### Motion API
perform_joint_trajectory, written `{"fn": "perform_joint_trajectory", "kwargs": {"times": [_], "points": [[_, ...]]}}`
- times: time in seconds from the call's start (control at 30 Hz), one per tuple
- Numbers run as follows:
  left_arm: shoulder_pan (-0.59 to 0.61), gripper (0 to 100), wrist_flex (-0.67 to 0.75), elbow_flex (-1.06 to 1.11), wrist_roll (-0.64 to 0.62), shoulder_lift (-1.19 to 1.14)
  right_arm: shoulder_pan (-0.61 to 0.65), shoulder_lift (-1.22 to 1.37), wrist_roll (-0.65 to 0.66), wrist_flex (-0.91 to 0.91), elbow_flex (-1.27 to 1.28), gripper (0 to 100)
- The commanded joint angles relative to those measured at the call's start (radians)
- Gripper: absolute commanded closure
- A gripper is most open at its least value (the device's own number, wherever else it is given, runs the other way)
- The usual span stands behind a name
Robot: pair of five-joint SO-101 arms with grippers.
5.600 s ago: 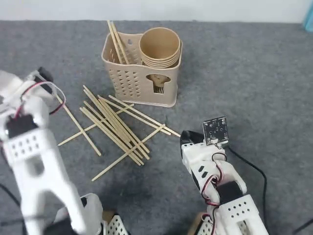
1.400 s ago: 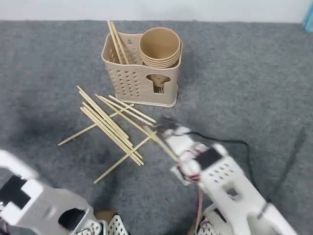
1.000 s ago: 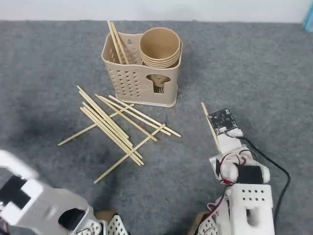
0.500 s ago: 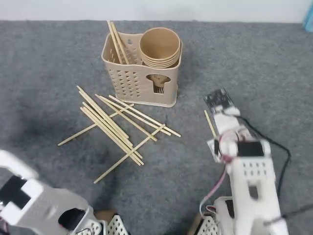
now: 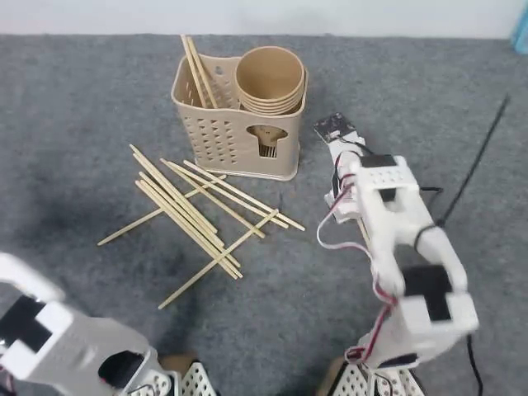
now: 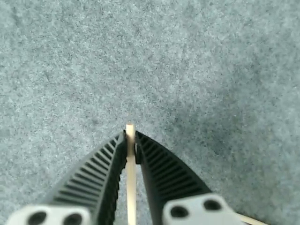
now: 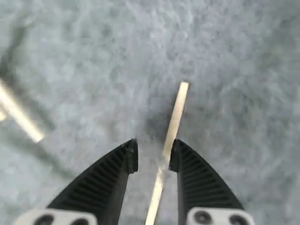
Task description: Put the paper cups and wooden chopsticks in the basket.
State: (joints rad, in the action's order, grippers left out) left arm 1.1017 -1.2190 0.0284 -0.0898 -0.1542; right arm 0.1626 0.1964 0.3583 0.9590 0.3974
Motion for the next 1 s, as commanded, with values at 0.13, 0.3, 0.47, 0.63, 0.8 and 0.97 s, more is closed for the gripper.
{"fn": "perform_joint_trajectory", "kwargs": {"times": [0.13, 0.3, 0.47, 0.63, 0.8, 0.97], "points": [[-0.005, 99, -0.002, -0.008, 0.015, 0.017, -0.004, 0.124, -0.005, 0.010, -0.169, 97.5], [-0.005, 99, -0.002, -0.008, 0.015, 0.017, -0.007, 0.047, -0.003, 0.077, -0.175, 99.1], [-0.005, 99, -0.002, -0.008, 0.015, 0.017, -0.005, -0.182, -0.008, 0.216, -0.175, 99.0], [-0.018, 99, -0.008, -0.005, 0.084, 0.018, 0.008, -0.521, -0.015, 0.374, -0.170, 99.0], [-0.057, 99, -0.043, 0.016, 0.121, 0.107, 0.102, -0.839, -0.104, 0.484, -0.084, 99.0], [-0.120, 99, -0.035, 0.140, 0.121, 0.299, 0.249, -1.121, -0.207, 0.398, 0.199, 99.0]]}}
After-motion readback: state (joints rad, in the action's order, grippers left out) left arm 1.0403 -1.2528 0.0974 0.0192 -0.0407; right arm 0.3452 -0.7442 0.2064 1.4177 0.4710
